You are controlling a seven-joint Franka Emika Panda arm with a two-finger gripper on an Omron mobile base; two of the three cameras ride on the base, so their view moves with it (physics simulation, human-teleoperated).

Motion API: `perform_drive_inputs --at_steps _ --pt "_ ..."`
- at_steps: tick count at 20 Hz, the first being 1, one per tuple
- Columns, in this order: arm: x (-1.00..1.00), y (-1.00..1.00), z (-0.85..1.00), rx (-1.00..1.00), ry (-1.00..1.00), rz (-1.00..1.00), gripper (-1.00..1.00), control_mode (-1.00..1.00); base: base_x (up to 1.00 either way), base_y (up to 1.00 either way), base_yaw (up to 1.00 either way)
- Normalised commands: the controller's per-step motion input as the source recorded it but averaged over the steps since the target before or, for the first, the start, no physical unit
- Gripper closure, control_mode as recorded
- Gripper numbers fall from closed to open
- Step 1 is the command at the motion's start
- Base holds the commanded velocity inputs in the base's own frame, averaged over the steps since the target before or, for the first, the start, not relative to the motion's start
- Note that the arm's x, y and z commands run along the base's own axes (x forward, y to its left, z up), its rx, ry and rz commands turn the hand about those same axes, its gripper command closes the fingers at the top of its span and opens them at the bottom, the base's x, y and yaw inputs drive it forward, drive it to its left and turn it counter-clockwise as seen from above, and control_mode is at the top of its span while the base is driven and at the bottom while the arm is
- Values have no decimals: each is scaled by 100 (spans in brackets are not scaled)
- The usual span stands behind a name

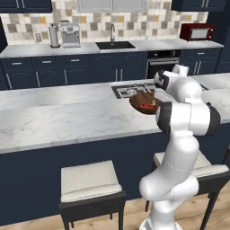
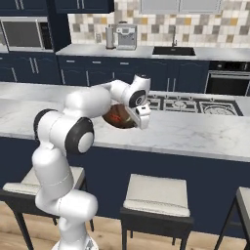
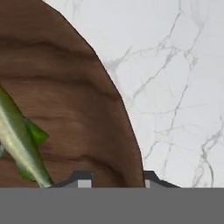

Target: Place the bowl with the onion and bell pepper on the second highest shelf of the fridge. Place the bowl with the fishs on the top shelf of the fridge.

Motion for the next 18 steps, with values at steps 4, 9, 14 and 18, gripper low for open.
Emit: perform_drive_inputs --at_steps 4,9,14,18 --pt "-83 0 63 0 -25 -8 100 -100 0 0 0" --pt "-97 6 69 0 -32 -10 100 -100 0 0 0" --pt "-100 12 64 0 -34 -16 100 -100 0 0 0" --pt "-100 3 46 8 -16 -21 100 -100 0 0 0"
